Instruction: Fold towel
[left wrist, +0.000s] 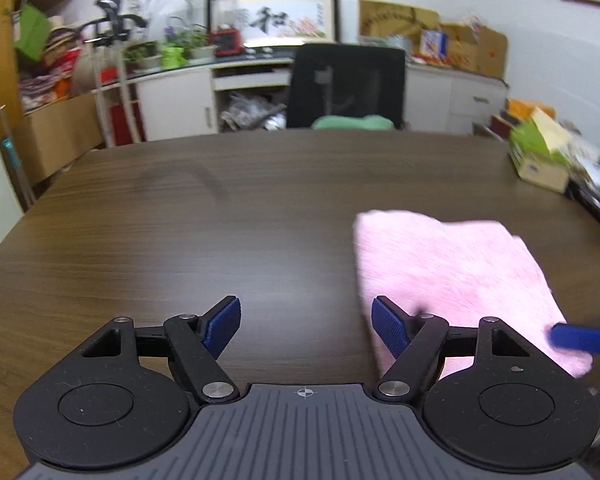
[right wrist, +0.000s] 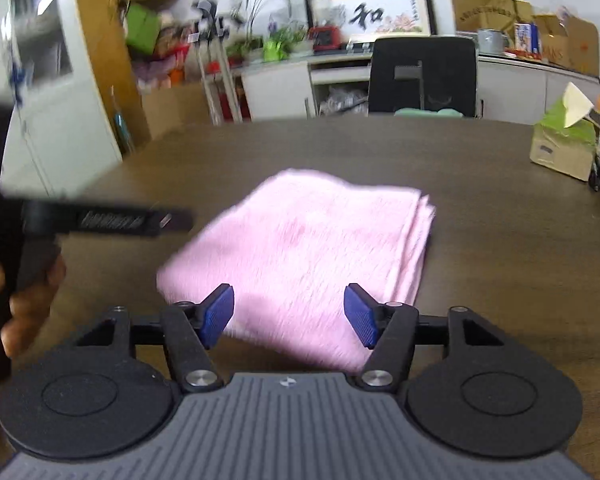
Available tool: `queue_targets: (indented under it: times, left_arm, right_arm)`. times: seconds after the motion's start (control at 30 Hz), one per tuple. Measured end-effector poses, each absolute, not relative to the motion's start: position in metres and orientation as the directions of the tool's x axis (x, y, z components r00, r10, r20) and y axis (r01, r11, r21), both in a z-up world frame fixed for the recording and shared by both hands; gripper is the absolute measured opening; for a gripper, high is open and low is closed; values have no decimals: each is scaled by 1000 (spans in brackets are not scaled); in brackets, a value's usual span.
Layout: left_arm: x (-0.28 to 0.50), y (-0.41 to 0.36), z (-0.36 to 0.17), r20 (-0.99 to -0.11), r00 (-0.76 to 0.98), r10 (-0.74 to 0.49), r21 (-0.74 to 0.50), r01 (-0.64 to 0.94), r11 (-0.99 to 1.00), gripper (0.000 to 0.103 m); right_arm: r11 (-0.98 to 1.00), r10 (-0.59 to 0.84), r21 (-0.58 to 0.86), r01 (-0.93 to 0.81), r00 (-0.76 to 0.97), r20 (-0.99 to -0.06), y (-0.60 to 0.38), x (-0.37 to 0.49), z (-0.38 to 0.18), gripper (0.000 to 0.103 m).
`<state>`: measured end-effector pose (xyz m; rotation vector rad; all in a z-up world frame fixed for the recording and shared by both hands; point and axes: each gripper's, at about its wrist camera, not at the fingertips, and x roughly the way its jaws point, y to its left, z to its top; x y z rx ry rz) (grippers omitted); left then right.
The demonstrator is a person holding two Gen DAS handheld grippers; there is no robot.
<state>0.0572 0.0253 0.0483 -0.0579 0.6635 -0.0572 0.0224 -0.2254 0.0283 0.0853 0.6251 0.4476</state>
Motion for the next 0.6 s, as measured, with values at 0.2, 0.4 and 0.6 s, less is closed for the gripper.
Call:
queue_targets:
  times: [0.2, 0.4, 0.6]
  left_arm:
    - [48, 61, 54, -590, 800, -106, -195, -14, 981, 78]
    - [46, 76, 44, -609, 789, -78, -183, -44, 982, 81]
    - [47, 83, 43, -623, 775, -107, -228, -49, 973, 85]
  right_arm:
    - [910, 393, 122, -397, 728, -562, -208, 58, 47, 63]
    - [916, 300, -22, -400, 721, -625, -160, 89, 20, 67]
    - [883, 323, -54, -466, 687, -651, -139, 96, 13, 66]
